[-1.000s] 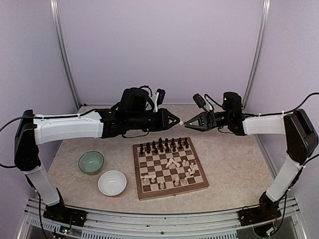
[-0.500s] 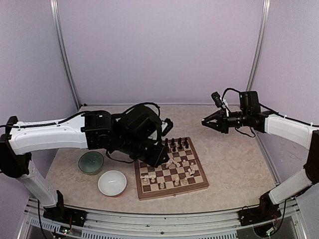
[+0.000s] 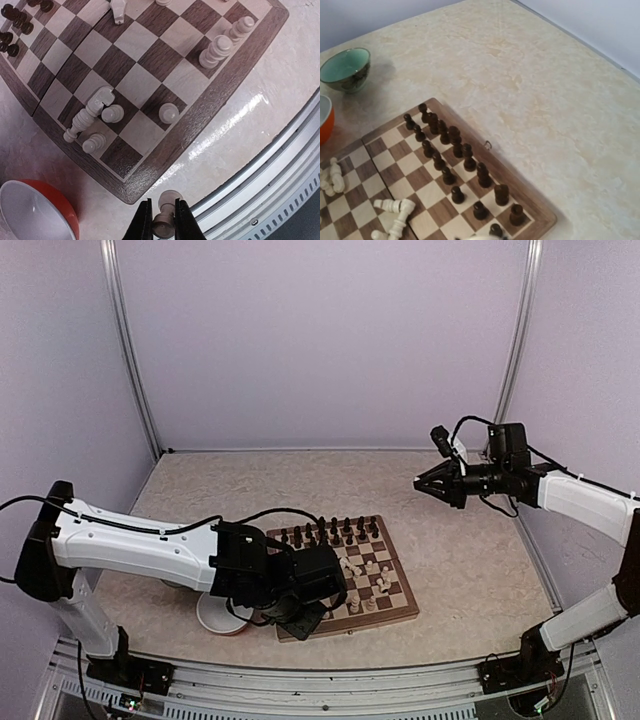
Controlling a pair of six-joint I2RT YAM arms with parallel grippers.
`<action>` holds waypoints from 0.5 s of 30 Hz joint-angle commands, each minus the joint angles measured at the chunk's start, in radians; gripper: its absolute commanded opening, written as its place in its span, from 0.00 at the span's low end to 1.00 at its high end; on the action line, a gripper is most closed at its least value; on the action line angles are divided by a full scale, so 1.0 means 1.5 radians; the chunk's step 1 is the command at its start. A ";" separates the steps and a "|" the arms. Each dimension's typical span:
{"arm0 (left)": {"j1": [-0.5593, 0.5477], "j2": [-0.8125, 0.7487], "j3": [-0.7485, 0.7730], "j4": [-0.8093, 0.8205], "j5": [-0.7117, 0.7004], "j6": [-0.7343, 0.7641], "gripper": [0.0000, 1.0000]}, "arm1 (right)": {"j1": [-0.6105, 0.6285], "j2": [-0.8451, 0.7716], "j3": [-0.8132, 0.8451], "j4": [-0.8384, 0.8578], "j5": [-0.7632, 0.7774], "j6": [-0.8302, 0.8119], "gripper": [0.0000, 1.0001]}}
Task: Set up the chess pieces on the board
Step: Place the rook at a1.
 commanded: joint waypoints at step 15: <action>0.068 0.027 -0.080 0.057 -0.040 -0.068 0.13 | -0.018 -0.014 -0.014 -0.012 -0.015 -0.024 0.01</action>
